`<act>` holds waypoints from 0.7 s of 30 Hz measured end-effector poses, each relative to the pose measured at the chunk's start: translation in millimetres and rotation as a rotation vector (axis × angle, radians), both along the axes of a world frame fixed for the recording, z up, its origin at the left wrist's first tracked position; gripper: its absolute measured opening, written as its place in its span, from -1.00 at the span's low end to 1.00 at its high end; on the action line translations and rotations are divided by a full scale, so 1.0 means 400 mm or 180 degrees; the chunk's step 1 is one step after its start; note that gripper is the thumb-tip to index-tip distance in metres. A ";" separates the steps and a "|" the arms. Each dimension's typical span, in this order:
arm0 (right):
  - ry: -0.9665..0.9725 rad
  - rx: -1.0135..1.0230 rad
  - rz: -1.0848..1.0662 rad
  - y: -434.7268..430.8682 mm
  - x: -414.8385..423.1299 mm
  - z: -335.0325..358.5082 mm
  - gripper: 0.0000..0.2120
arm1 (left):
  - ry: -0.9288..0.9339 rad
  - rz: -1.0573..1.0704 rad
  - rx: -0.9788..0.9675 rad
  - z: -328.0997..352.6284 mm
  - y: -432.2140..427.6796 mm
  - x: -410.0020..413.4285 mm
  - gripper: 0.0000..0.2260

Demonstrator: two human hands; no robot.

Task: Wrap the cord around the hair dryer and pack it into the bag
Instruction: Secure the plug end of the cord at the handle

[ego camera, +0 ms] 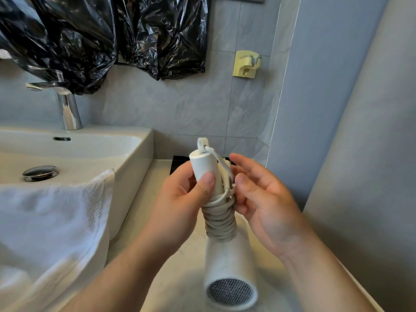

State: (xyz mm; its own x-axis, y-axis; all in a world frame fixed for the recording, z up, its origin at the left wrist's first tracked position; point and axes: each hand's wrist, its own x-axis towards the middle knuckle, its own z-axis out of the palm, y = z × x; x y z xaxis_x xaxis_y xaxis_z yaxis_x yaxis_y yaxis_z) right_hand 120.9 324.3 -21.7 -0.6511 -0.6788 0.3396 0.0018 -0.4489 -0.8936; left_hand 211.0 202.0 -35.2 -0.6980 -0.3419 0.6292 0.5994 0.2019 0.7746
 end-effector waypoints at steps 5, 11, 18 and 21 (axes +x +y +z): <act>-0.0029 0.0135 0.0137 0.005 -0.001 0.007 -0.50 | -0.0173 -0.0171 0.0205 -0.004 -0.008 -0.003 -0.76; -0.0047 0.0104 0.0182 0.012 0.007 0.015 -0.72 | -0.0243 -0.0251 0.0434 -0.006 -0.007 -0.004 -0.77; 0.0161 0.0285 0.0015 -0.004 -0.005 -0.008 -0.92 | -0.0286 -0.0112 0.0531 0.005 -0.015 0.001 -0.71; 0.0244 0.0307 -0.0018 -0.006 -0.005 -0.010 -0.92 | -0.0329 -0.0112 0.0594 0.007 -0.021 0.004 -0.66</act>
State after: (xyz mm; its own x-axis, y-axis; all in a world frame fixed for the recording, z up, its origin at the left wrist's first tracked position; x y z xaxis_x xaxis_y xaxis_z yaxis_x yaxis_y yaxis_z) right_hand 119.1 321.9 -25.8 -0.6296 -0.7071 0.3219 -0.0705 -0.3606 -0.9300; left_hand 212.6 193.6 -32.4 -0.7690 -0.4201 0.4819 0.5191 0.0296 0.8542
